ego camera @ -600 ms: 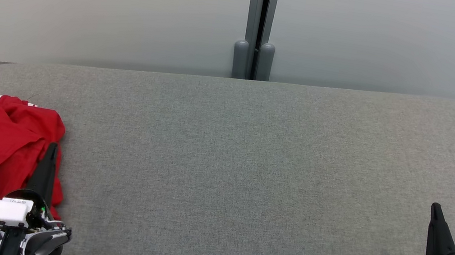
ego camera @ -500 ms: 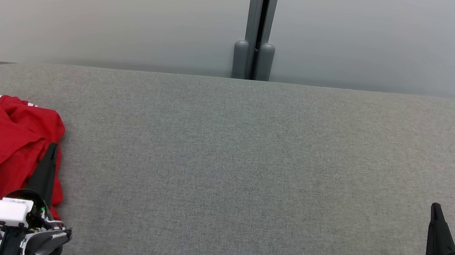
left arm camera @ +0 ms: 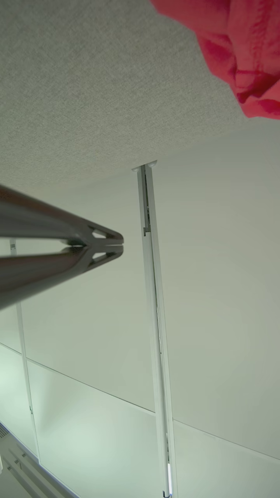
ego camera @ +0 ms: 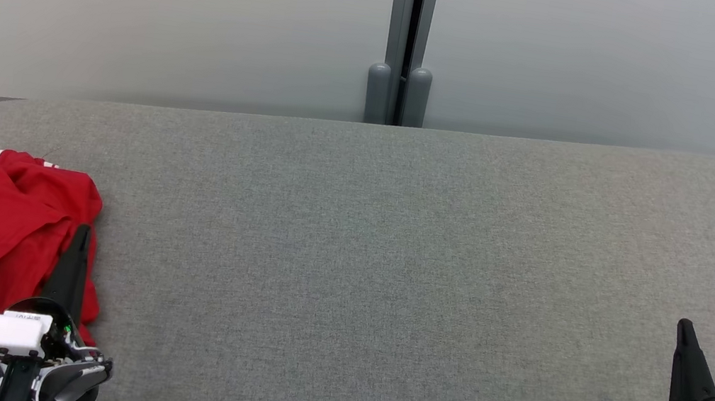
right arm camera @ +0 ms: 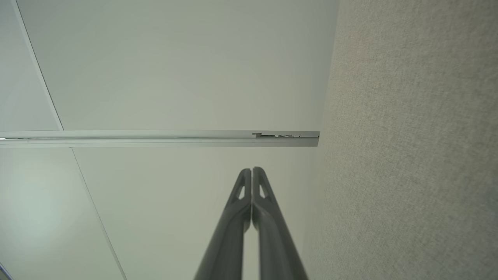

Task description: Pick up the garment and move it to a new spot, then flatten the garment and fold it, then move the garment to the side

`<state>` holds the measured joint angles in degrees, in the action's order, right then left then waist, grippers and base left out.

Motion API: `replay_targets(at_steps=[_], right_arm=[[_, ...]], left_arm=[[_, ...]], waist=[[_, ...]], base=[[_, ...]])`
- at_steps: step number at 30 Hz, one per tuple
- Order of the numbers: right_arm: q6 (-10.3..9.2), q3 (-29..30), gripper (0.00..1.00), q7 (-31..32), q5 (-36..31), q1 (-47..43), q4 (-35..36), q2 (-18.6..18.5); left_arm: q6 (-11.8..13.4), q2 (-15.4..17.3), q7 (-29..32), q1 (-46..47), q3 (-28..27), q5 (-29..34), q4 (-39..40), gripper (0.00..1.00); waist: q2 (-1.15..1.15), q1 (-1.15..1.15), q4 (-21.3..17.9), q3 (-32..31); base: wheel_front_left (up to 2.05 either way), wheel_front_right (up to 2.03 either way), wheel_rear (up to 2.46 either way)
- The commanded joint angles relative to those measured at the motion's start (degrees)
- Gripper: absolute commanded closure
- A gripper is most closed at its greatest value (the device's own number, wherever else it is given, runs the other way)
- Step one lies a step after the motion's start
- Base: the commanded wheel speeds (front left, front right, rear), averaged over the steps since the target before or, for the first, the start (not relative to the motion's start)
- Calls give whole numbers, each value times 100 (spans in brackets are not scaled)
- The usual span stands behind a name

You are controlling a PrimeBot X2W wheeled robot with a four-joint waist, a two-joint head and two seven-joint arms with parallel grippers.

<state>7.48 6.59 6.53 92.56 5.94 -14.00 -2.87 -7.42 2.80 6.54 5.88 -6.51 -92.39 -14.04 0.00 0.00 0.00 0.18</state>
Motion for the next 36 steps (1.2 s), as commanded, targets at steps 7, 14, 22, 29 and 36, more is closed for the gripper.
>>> replay_targets(at_steps=[7,14,22,29,36], right_arm=[[2,-4,100,12,-29,56,-3,-6],[0,-49,0,-67,-31,-148,-123,48],[1,-148,0,-299,-230,-153,31,40],[2,-120,0,-459,-624,-116,88,34],[3,-30,0,-633,-1532,-13,249,28]], left_arm=[[-20,18,13,77,-12,-4,-5,100],[1,-60,-63,-194,52,24,-134,0],[0,-50,-297,-226,175,120,32,0],[-1,-42,-457,-231,165,249,180,0],[-2,-34,-630,-199,-28,670,290,0]], waist=[[0,0,0,0],[0,0,-2,3],[0,0,-8,5],[0,0,-6,5],[0,0,-7,-1]], base=[[0,0,0],[0,0,0],[0,0,0],[0,0,0],[0,0,0]])
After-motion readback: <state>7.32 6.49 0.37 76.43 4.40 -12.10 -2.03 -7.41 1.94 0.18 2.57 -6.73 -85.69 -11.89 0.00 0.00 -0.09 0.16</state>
